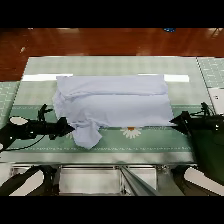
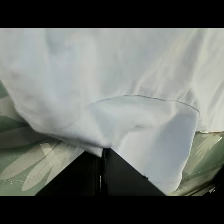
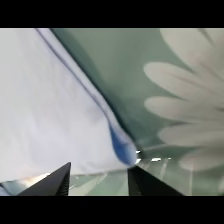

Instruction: Fold the shirts.

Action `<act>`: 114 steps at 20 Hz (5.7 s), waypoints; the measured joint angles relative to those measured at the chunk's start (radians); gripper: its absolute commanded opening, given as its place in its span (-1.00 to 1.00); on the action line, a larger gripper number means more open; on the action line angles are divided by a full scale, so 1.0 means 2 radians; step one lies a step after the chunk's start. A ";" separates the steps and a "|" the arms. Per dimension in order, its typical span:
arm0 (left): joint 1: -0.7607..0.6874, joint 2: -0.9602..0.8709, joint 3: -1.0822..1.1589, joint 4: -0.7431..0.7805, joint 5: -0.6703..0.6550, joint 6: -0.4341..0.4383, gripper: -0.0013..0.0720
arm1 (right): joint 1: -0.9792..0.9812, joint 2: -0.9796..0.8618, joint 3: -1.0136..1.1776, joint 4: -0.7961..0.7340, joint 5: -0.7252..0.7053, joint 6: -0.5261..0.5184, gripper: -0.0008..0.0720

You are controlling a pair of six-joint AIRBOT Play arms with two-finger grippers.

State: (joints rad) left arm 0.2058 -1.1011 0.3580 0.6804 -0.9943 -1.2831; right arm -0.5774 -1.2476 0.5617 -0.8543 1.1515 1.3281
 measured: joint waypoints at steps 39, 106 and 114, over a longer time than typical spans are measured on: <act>-0.020 -0.452 0.692 0.005 -0.137 -0.083 0.42 | 0.156 -0.285 0.449 0.036 -0.073 0.021 0.16; -0.496 -0.417 0.687 0.081 -0.018 -0.083 -0.92 | 0.165 0.293 0.247 -0.115 0.107 0.113 -0.92; -0.527 -0.474 0.745 0.032 -0.062 -0.088 -0.92 | 0.165 0.315 0.242 -0.110 0.120 0.118 -0.92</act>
State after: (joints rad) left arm -0.8482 -2.0495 1.8473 0.7441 -1.1175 -1.4593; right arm -0.2478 -0.6182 1.0462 -1.0744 1.3911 1.5650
